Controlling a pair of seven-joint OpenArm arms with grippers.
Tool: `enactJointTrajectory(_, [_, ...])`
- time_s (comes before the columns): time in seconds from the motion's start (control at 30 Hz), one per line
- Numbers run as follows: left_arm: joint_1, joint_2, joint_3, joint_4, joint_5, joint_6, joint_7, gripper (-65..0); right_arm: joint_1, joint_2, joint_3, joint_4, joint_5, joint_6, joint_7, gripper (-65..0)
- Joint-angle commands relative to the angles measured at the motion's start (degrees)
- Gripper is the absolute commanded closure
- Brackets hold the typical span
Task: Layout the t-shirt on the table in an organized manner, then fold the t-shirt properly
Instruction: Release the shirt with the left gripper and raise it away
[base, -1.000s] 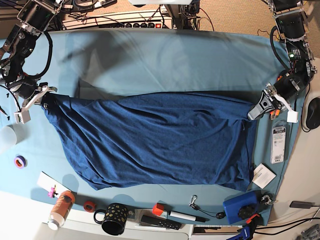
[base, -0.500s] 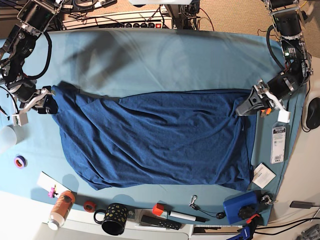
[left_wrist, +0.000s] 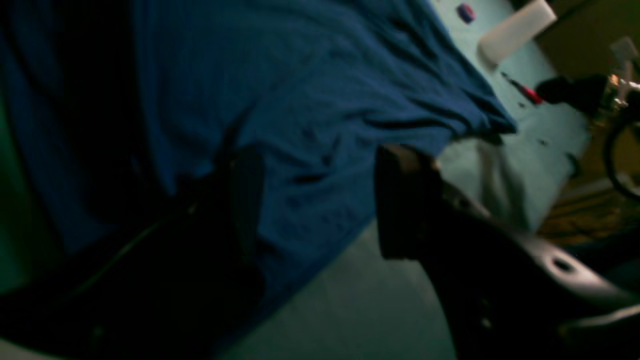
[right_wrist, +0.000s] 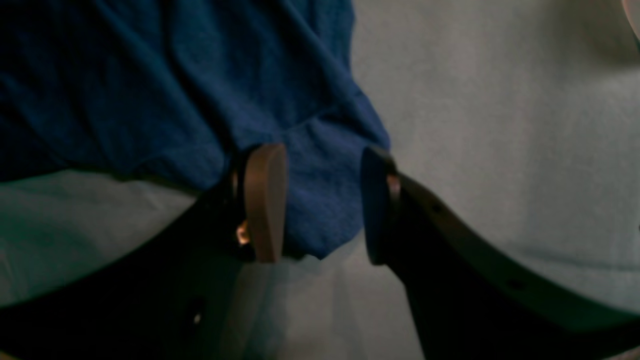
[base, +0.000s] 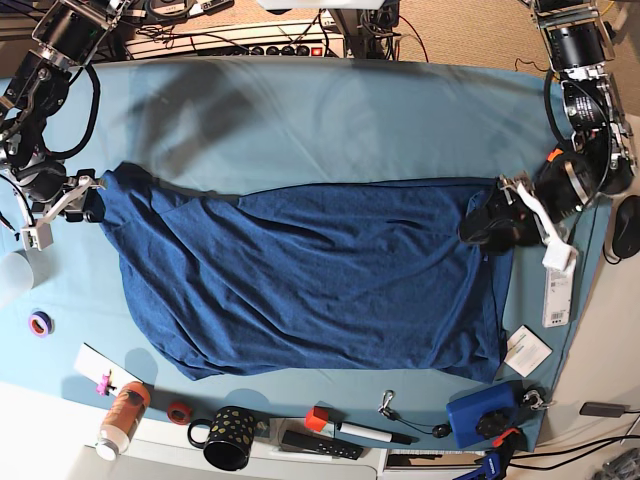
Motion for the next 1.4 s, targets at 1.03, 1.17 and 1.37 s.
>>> enactJointTrajectory(1.03, [6.7, 8.7, 48.1, 10.4, 18.6, -0.4, -4.3, -28.9, 0.3, 1.0, 0.4, 0.9, -11.3, 1.7, 4.1, -24.6])
enactJointTrajectory(1.17, [6.8, 9.6, 48.4, 13.2, 26.0, -0.4, -8.9, -28.6, -1.0, 1.0, 0.4, 0.9, -11.7, 4.3, 5.7, -24.6])
enactJointTrajectory(1.37, [6.7, 9.6, 48.4, 17.3, 40.4, 1.1, -19.7, -28.3, -5.2, 1.0, 0.4, 0.9, -11.8, 5.4, 12.1, -24.6])
